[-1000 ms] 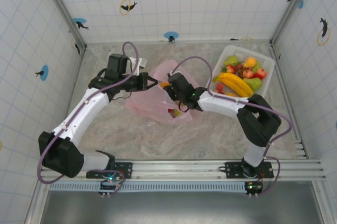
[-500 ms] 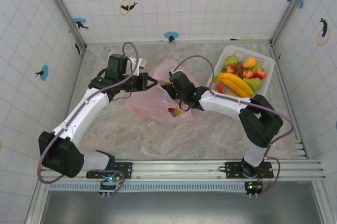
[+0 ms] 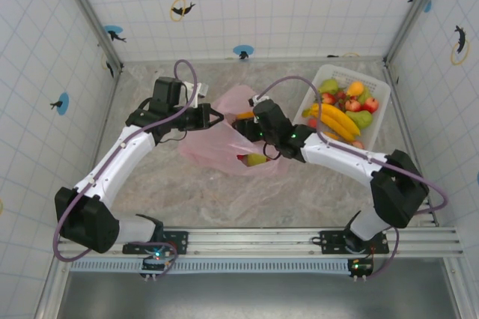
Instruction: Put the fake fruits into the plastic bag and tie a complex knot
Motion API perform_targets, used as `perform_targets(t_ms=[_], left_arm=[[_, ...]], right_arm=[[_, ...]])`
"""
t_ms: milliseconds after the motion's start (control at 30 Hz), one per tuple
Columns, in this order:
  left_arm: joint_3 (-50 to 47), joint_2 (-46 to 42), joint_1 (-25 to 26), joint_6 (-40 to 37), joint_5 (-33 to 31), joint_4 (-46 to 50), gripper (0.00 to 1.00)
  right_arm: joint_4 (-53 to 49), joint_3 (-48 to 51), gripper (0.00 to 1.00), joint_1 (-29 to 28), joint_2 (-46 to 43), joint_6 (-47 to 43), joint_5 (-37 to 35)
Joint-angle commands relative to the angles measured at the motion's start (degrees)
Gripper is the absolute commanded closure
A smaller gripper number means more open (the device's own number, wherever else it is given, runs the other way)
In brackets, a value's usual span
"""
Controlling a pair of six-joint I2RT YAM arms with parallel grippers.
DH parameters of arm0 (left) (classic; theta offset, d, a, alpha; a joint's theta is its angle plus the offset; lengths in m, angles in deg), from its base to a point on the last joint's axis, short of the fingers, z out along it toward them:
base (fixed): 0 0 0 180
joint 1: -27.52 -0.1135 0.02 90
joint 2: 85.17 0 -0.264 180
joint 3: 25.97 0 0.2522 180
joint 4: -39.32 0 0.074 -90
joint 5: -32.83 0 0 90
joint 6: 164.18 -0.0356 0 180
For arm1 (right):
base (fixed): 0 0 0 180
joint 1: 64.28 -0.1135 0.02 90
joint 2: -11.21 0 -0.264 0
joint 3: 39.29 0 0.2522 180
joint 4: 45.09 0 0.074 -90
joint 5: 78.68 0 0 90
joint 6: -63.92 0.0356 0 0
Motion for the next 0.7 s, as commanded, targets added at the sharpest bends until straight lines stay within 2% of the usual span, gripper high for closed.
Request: perform_targets(t_ms=[0,233,400,667], left_arm=[[0.0,-1.3,-0.5,-1.8,-0.5,0.7,1.0],[-0.1,-1.5,-0.4,-2.1,0.5,0.3,1.0],[-0.2,-1.5,-0.4,-2.1,0.6,0.4,1.0],[-0.1,-1.6,-0.5,-1.8,0.4,0.2,1.0]], right_arm=[[-2.7,1.1,0.1,-0.2,-5.1,-0.5,1.7],[-5.3,1.1,0.04,1.5,-12.7,-0.4,-2.2],[-5.3,-1.1,0.01,3.4,-15.1,-0.9,-1.4],[-4.0,-2.5,0.0,5.6,-16.6,2.6,7.7]])
